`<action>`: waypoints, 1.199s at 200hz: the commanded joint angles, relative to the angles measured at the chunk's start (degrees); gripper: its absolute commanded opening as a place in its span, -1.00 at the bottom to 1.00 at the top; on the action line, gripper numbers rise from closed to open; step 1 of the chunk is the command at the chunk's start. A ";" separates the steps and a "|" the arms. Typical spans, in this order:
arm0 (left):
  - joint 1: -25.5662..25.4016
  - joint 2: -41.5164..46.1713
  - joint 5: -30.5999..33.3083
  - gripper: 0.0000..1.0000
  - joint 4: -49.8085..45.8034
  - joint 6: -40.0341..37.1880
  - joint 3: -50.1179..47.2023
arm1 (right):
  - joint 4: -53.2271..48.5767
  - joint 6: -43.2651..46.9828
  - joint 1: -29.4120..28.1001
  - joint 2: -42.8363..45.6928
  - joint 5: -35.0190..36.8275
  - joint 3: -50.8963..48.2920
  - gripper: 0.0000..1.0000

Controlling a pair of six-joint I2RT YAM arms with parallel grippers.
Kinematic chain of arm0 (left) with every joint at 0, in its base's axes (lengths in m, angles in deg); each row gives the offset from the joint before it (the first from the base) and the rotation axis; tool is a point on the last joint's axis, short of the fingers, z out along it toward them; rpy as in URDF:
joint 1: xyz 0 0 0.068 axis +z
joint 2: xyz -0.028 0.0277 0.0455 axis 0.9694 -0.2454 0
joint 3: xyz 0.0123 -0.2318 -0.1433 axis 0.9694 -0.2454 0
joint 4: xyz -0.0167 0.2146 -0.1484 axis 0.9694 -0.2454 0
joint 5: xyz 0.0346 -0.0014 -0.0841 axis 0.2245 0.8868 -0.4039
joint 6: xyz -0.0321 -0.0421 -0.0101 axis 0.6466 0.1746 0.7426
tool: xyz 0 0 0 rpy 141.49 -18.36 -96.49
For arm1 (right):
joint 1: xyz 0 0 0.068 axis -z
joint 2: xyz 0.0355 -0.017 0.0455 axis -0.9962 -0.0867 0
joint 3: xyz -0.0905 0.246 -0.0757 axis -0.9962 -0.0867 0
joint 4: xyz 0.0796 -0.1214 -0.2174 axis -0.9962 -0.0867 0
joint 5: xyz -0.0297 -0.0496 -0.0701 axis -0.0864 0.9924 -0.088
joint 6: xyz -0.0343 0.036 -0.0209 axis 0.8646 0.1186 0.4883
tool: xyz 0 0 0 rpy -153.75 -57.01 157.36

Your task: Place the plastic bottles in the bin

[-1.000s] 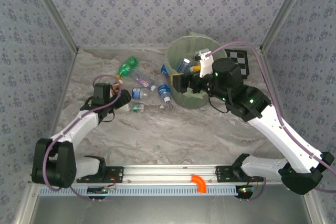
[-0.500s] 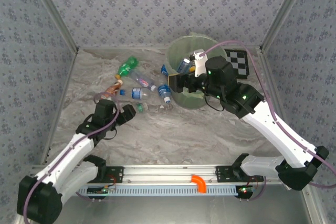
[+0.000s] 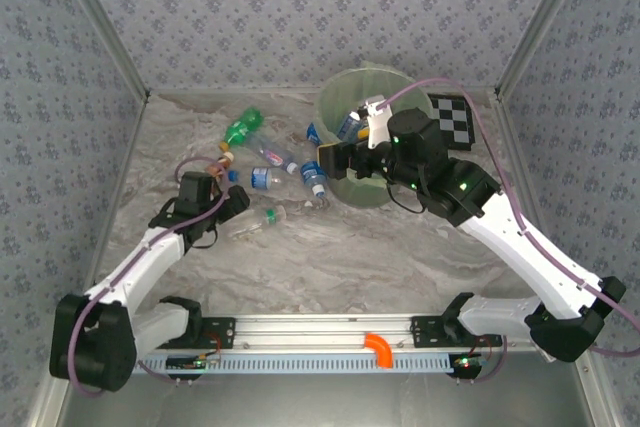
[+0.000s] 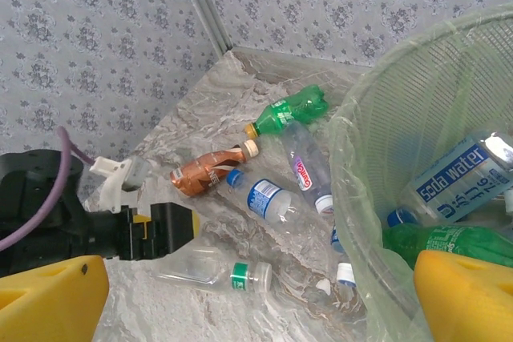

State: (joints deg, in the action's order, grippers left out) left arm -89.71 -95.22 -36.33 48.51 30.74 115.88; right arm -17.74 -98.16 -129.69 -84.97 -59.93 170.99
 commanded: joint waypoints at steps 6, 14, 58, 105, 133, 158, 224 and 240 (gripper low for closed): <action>0.05 -1.13 -6.37 0.98 5.26 -2.16 -1.65 | -0.30 0.12 -0.42 0.68 0.95 -0.06 0.99; -0.14 -0.73 -7.37 0.97 5.57 -2.42 -2.76 | -0.12 0.14 -0.41 0.81 1.02 -0.34 0.99; -4.18 6.60 -8.37 0.94 3.81 -0.35 -7.07 | 0.64 0.22 -0.34 0.48 0.66 -0.94 0.99; -13.52 11.58 -6.95 0.93 2.33 2.22 -9.66 | 1.09 0.29 -0.37 0.20 0.52 -1.23 0.99; -15.35 10.74 -3.49 0.92 -0.02 0.17 -9.31 | 1.00 0.29 -0.39 -0.11 0.04 -0.88 0.99; -17.47 7.87 1.72 0.82 -2.47 -2.01 -7.32 | 0.40 0.34 -0.42 -0.07 0.08 -0.32 0.99; -24.49 -3.08 11.81 0.74 -6.07 -2.28 -0.55 | -0.11 0.11 -0.60 0.46 0.52 -0.62 0.99; -24.75 -4.83 12.15 0.73 -5.66 -2.67 0.36 | -0.25 0.20 -0.66 0.55 0.57 -0.54 0.99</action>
State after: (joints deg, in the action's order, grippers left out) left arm -113.84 -98.04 -27.96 44.49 29.08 113.67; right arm -17.69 -98.16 -129.89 -84.97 -59.96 170.40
